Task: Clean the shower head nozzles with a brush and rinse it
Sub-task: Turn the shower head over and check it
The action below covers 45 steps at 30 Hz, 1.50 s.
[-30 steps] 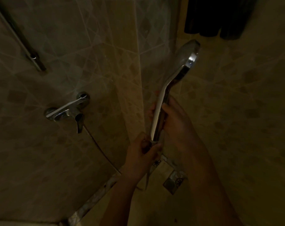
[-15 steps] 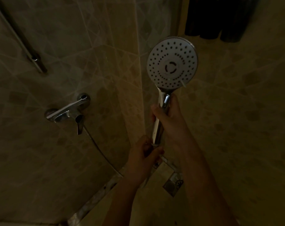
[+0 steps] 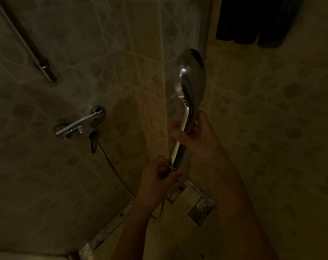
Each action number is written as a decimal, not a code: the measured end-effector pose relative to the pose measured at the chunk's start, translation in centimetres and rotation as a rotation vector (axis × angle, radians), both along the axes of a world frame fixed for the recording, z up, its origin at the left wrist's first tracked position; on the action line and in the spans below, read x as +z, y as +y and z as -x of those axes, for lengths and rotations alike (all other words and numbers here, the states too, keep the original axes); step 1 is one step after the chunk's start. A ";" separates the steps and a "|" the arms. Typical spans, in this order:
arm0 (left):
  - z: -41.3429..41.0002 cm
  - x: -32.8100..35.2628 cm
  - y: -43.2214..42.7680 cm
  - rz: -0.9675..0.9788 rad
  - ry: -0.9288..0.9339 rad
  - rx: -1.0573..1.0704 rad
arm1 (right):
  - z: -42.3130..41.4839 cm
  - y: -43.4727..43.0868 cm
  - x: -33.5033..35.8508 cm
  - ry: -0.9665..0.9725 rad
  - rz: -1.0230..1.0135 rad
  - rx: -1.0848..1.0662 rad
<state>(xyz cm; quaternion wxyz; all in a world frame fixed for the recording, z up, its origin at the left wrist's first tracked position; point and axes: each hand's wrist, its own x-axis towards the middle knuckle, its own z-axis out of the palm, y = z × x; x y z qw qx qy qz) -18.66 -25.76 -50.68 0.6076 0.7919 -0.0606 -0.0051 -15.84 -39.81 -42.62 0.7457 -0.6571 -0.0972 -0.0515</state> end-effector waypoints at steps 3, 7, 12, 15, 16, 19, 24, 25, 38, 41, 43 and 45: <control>0.1 0.4 -0.2 0.011 0.020 -0.011 | -0.1 0.6 0.0 -0.010 0.019 -0.088; -0.1 0.6 0.6 -0.041 0.017 0.021 | -0.2 0.5 0.2 0.060 0.002 0.017; -0.1 0.8 1.6 -0.030 0.000 0.045 | 0.0 -0.7 -0.2 0.076 -0.020 0.125; -0.1 0.9 1.6 -0.020 -0.004 0.044 | 0.2 -0.8 -0.2 0.044 0.021 0.132; -0.1 0.9 1.6 -0.017 0.003 0.041 | 0.2 -0.7 -0.2 0.033 0.039 0.121; -0.1 0.9 1.7 -0.003 0.026 0.026 | 0.0 -0.5 0.1 0.015 0.059 0.066; 0.3 1.1 1.7 -0.024 -0.005 -0.027 | -0.2 -0.4 -0.3 0.021 0.143 -0.061; 0.3 1.1 1.7 -0.035 -0.007 -0.037 | -0.2 -0.4 -0.3 0.031 0.168 -0.079; 0.8 1.4 1.6 0.013 0.025 -0.045 | -0.1 0.2 -1.3 0.118 -0.133 0.003; 1.2 1.6 1.7 0.034 0.011 -0.040 | 0.0 -0.3 -1.3 0.194 -0.224 0.124; 1.3 1.9 1.8 0.011 0.011 -0.047 | 0.3 -0.7 -1.3 0.217 -0.275 0.106; 1.3 1.9 1.9 0.023 0.040 -0.077 | 0.7 -1.3 -1.5 0.196 -0.236 0.085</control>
